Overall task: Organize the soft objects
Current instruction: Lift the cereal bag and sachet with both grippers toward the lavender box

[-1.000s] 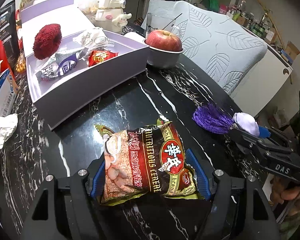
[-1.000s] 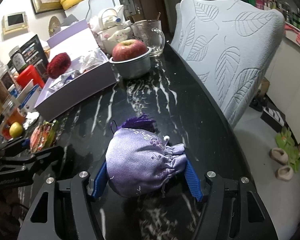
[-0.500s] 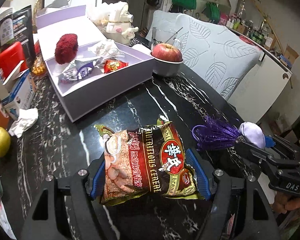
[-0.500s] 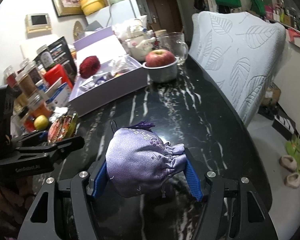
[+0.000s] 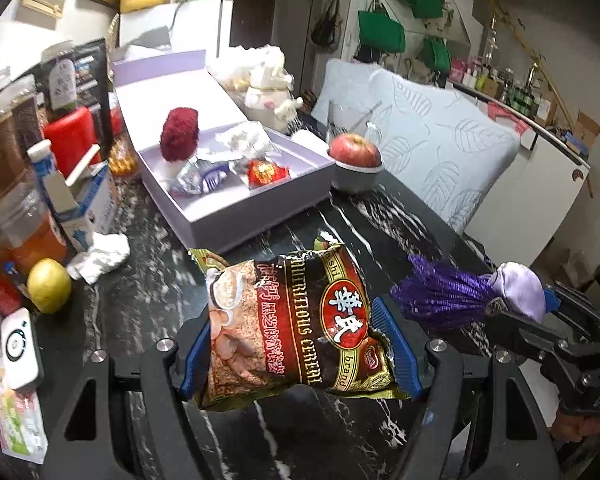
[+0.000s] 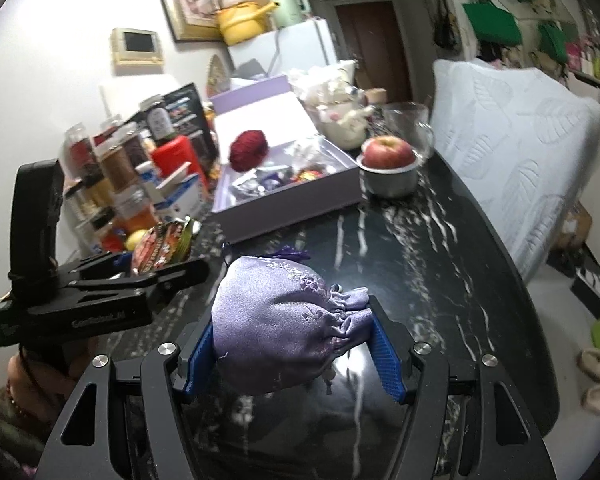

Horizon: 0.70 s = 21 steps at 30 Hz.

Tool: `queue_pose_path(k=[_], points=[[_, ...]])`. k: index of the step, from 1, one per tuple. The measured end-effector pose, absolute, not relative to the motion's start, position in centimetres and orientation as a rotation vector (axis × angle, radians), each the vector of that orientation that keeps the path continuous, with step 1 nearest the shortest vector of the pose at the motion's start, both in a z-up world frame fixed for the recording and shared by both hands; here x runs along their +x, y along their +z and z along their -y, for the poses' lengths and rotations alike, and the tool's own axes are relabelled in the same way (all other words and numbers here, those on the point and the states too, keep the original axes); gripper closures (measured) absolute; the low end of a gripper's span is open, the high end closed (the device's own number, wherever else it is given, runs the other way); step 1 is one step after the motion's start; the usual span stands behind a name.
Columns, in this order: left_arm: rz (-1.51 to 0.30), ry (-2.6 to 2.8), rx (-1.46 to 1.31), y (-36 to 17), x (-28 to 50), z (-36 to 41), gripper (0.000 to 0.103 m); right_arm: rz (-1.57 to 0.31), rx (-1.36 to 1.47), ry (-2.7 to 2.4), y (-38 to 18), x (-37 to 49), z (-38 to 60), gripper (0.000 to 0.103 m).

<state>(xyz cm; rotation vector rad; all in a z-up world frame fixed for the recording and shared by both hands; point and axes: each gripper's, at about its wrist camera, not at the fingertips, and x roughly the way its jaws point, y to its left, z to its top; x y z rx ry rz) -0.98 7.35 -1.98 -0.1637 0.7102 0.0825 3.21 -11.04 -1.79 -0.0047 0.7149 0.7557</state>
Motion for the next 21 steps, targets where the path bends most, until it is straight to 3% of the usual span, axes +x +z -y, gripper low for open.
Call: queue_pose_path(k=[21], points=[[-0.495,0.151,-0.123,6.5,2.2,-13.0,0.030,-0.508,-0.091,0.867,6.2,5.6,6.5,0.036]])
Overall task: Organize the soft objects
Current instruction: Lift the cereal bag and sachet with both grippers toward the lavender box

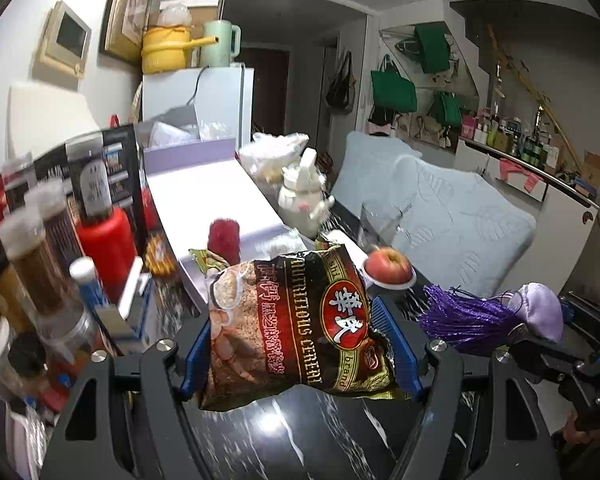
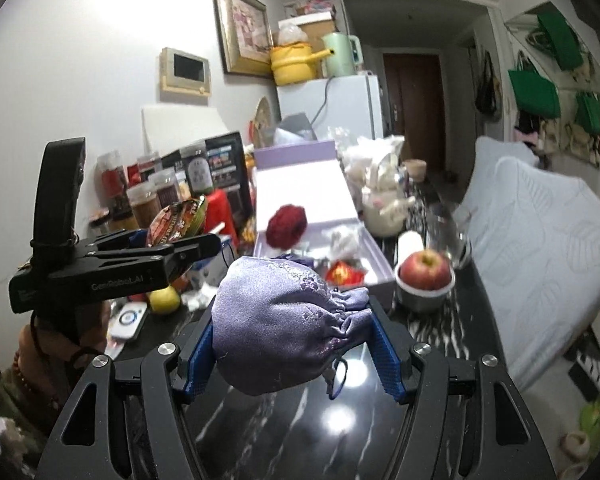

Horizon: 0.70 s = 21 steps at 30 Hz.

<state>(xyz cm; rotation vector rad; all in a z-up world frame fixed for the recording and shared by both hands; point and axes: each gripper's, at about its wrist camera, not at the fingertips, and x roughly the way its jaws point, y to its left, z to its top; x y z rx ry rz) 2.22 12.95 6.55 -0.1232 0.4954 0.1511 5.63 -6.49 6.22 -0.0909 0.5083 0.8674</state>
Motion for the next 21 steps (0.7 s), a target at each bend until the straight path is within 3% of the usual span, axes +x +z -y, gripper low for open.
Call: queue_pose_path(k=[21], points=[[-0.411,0.220,-0.062,10.1,12.0,-18.7,0.030,-0.385,-0.091,0.873,12.1,15.3,0.1,0.036]])
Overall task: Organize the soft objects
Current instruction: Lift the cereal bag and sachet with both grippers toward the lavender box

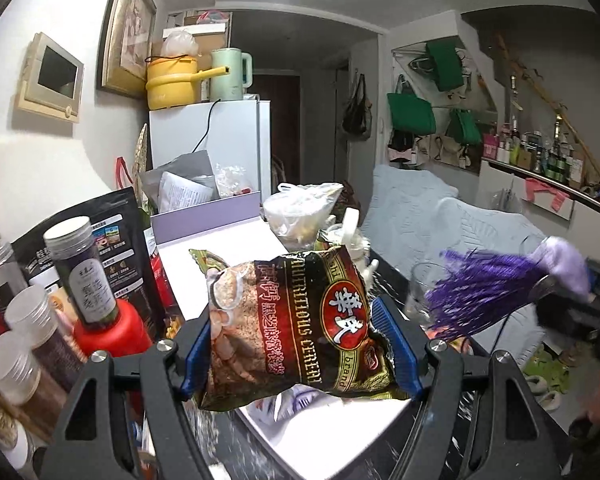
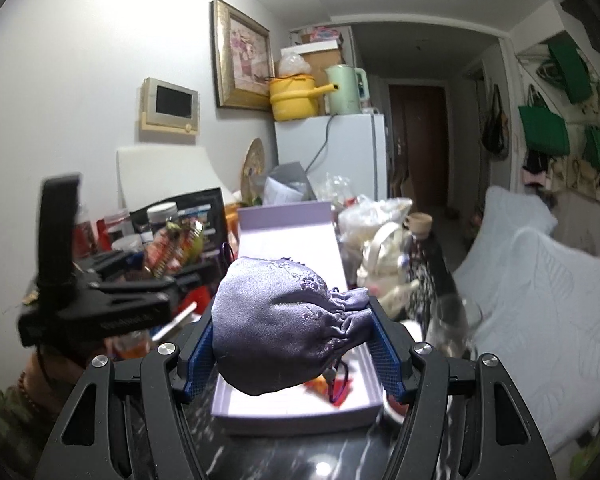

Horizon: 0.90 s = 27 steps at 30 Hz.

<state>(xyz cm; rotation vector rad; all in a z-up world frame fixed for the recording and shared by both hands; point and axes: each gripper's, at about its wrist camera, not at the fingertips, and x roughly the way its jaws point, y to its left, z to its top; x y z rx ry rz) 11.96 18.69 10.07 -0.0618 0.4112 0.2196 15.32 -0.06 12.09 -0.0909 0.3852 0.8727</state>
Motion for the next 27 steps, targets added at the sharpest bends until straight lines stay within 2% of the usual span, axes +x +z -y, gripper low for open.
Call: queue_pose_path(k=[8,27], points=[[-0.422,0.272,-0.079,9.0,17.2,-21.0,0.030,-0.376,-0.113,0.892,12.4,19.8,-3.5,0.036],[-0.574,0.345,-0.061,2.0,24.3,-22.6,0.030,-0.479,-0.093,0.918,7.6,28.1,-8.4,0.036]])
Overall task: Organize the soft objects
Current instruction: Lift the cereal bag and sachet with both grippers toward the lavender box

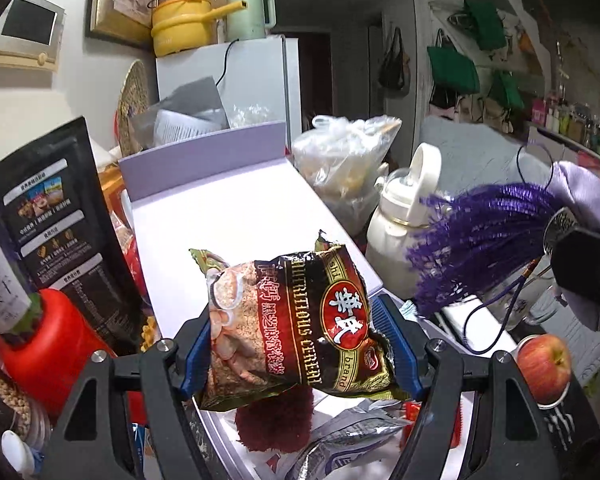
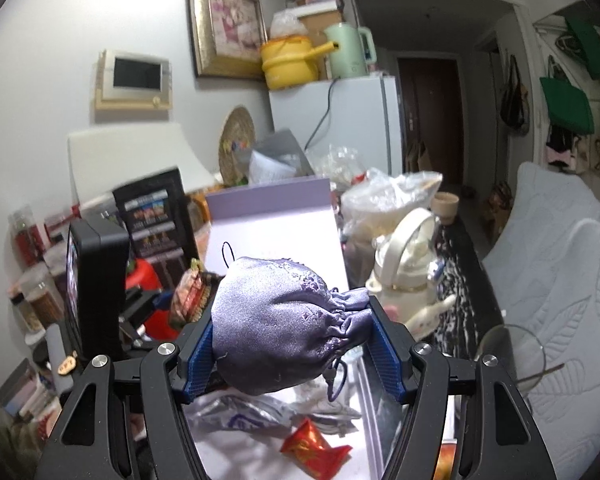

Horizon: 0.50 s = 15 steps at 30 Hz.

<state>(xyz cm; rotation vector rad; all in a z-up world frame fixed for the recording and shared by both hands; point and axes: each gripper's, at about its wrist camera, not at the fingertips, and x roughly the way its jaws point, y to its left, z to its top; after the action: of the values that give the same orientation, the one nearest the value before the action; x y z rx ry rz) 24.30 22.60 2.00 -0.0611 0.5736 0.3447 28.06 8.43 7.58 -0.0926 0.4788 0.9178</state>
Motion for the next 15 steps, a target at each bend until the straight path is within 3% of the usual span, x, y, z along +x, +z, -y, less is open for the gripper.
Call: queue_pose_path(k=[15], points=[[-0.681,0.349,0.000,-0.9,26.5,-22.8,0.030,-0.611,-0.134,0.921,3.5,31.0,-10.3,0.036]])
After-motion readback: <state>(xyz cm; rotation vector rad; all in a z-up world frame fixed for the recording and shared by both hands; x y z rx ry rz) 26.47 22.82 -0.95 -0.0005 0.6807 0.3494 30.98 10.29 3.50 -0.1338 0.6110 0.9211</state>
